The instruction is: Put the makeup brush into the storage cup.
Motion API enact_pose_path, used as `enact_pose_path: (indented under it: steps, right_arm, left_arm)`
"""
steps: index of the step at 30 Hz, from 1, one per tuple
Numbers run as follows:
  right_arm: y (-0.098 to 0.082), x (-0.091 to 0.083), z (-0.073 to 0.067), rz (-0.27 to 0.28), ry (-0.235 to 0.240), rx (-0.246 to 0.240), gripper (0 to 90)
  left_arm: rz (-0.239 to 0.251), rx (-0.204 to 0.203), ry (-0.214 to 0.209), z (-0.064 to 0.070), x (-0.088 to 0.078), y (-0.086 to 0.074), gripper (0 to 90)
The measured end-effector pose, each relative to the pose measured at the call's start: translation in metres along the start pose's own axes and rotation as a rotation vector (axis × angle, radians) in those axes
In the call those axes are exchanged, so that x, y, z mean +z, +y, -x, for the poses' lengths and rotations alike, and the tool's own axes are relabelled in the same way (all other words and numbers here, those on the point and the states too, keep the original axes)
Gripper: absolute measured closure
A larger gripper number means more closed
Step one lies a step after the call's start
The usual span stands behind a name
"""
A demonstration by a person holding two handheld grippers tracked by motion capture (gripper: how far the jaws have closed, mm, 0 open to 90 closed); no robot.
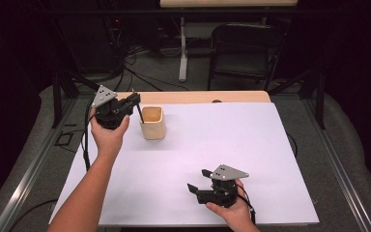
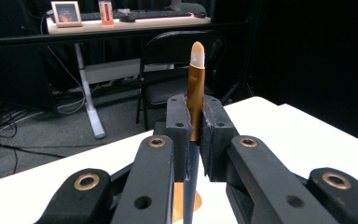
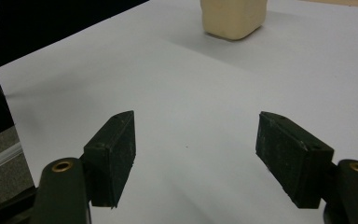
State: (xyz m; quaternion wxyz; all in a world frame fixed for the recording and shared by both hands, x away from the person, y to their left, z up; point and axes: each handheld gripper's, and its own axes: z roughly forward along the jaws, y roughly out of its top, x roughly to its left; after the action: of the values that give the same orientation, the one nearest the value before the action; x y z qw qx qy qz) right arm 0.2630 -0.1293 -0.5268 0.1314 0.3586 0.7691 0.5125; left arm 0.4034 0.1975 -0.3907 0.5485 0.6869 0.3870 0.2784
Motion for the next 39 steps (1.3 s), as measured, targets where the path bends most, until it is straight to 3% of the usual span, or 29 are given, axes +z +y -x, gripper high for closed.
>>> enact_pose_path:
  steps: [1,8,18,19,39]
  right_arm:
    - [0.0,0.0,0.0,0.001,0.0,-0.002,28.3]
    - [0.0,0.0,0.0,0.0,0.0,-0.002,28.3]
    - [0.0,-0.001,0.0,-0.001,-0.001,-0.004,28.3]
    - [0.0,-0.001,0.0,0.0,-0.001,-0.003,28.3]
    - [0.0,-0.002,0.0,0.007,0.003,-0.001,28.3]
  left_arm:
    - [0.002,-0.01,0.014,-0.004,0.006,-0.001,83.3]
    - [0.002,-0.01,0.014,-0.004,0.006,-0.001,83.3]
    - [0.012,-0.024,0.069,-0.011,0.018,-0.003,83.3]
    - [0.01,-0.04,0.082,-0.014,0.024,-0.005,83.3]
    - [0.019,-0.033,0.082,-0.012,0.032,-0.008,83.4]
